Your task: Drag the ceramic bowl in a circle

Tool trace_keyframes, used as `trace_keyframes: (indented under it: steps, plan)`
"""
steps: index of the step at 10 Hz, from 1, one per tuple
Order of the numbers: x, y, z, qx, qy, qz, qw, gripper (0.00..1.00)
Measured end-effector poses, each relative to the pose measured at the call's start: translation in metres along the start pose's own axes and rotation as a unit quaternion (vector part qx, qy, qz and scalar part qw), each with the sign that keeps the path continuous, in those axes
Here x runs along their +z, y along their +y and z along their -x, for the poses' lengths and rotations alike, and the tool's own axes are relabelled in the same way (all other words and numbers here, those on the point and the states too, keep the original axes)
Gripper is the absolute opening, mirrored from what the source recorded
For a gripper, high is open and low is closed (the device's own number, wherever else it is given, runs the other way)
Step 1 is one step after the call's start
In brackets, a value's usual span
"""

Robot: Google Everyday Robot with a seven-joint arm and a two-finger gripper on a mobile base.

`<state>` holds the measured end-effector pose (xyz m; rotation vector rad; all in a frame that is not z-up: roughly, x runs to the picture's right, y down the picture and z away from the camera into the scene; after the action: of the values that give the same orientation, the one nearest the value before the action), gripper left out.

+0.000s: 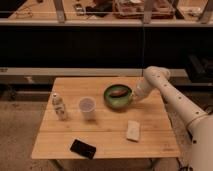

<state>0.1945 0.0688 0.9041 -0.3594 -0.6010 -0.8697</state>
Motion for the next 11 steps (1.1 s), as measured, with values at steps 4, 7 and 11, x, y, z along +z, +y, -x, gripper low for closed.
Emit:
trace_keyframes:
  steps: [4, 7, 11]
  plan:
    - [-0.009, 0.073, -0.003, 0.047, 0.002, 0.023, 0.9986, 0.00]
    - [-0.037, 0.119, -0.004, 0.077, 0.016, 0.011, 0.9968, 0.00]
    - [-0.056, 0.135, 0.046, 0.006, -0.012, 0.012, 0.9998, 0.00]
